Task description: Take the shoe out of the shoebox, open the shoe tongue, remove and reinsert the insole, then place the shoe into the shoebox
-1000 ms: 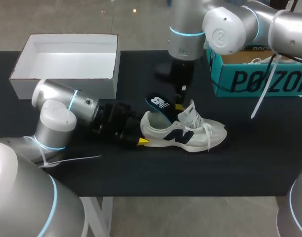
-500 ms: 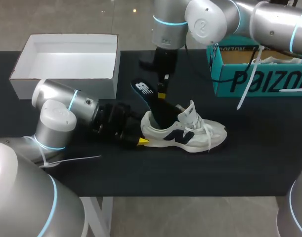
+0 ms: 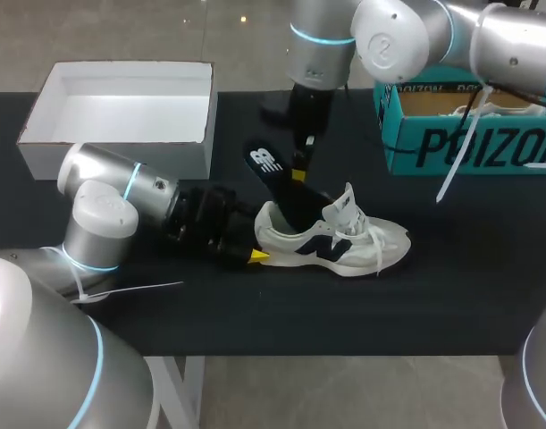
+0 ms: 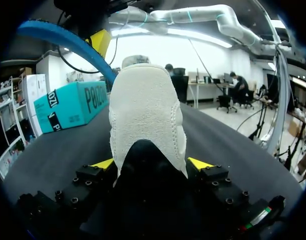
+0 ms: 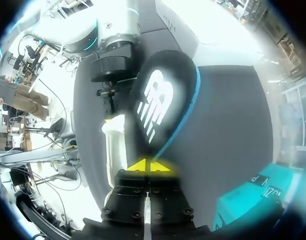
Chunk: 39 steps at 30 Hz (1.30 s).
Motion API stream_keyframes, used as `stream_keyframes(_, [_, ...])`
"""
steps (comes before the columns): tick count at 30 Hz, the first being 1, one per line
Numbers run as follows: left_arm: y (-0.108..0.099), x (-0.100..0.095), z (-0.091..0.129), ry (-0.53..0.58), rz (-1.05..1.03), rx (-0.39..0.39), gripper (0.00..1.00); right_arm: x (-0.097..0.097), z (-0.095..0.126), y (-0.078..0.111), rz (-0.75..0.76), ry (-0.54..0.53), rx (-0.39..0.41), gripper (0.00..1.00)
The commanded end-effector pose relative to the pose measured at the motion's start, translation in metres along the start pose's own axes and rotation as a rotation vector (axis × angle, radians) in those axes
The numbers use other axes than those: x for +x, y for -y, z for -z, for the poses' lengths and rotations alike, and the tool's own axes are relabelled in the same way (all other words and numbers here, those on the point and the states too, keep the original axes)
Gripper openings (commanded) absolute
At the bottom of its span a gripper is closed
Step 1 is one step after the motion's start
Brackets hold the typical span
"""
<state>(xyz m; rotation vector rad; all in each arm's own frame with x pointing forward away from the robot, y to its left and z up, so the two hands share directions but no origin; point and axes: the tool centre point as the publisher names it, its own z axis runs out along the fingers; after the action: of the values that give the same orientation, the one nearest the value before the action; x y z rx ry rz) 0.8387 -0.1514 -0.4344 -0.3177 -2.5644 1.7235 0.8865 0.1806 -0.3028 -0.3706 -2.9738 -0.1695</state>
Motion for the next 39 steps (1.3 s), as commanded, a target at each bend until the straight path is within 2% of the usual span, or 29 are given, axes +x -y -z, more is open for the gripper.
stream_keyframes(1, [-0.002,0.001,-0.002,0.0,0.0,0.0,0.0,-0.002,-0.005,0.001,-0.002,-0.015,-0.019,0.0])
stream_keyframes(2, [-0.002,0.001,-0.002,0.0,0.0,0.0,0.0,-0.001,-0.005,0.001,-0.001,-0.021,-0.027,0.0])
stream_keyframes(4, [-0.002,0.001,-0.002,0.0,0.0,0.0,0.0,0.0,-0.005,0.0,-0.001,-0.032,-0.038,0.15])
stream_keyframes(6, [-0.002,0.001,-0.002,0.0,0.0,0.0,0.0,0.001,-0.005,0.0,-0.005,-0.041,-0.048,0.23])
stream_keyframes(7, [-0.002,0.001,-0.002,0.0,0.0,0.0,0.0,0.002,-0.005,0.0,-0.004,-0.046,-0.054,0.32])
stream_keyframes(11, [-0.002,0.001,-0.002,0.0,0.0,0.0,0.0,0.003,-0.005,0.002,-0.011,-0.054,-0.054,0.5])
stream_keyframes(12, [-0.002,0.001,-0.002,0.0,0.0,0.0,0.0,0.004,-0.005,0.002,-0.012,-0.054,-0.053,0.66])
stream_keyframes(13, [-0.002,0.001,-0.002,0.0,0.0,0.0,0.0,0.006,-0.006,0.002,-0.017,-0.064,-0.066,0.72])
stream_keyframes(16, [-0.002,0.001,-0.002,0.0,0.0,0.0,0.0,0.008,-0.011,0.004,-0.03,-0.083,-0.084,0.77])
stream_keyframes(20, [-0.002,0.001,-0.002,0.0,0.0,0.0,0.0,0.011,-0.017,0.006,-0.055,-0.115,-0.124,0.79])
stream_keyframes(26, [-0.002,0.001,-0.002,0.0,0.0,0.0,0.0,0.017,-0.027,0.004,-0.072,-0.136,-0.148,0.74])
stream_keyframes(27, [-0.002,0.001,-0.002,0.0,0.0,0.0,0.0,0.017,-0.027,0.004,-0.073,-0.137,-0.149,0.67])
stream_keyframes(28, [-0.002,0.001,-0.002,0.0,0.0,0.0,0.0,0.018,-0.028,0.004,-0.074,-0.137,-0.15,0.53])
stream_keyframes(29, [-0.002,0.001,-0.002,0.0,0.0,0.0,0.0,0.019,-0.028,0.003,-0.075,-0.137,-0.152,0.43])
stream_keyframes(32, [-0.002,0.001,-0.002,0.0,0.0,0.0,0.0,0.019,-0.029,0.002,-0.078,-0.136,-0.155,0.0])
stream_keyframes(39, [-0.002,0.001,-0.002,0.0,0.0,0.0,0.0,0.017,-0.022,0.0,-0.076,-0.126,-0.164,0.0])
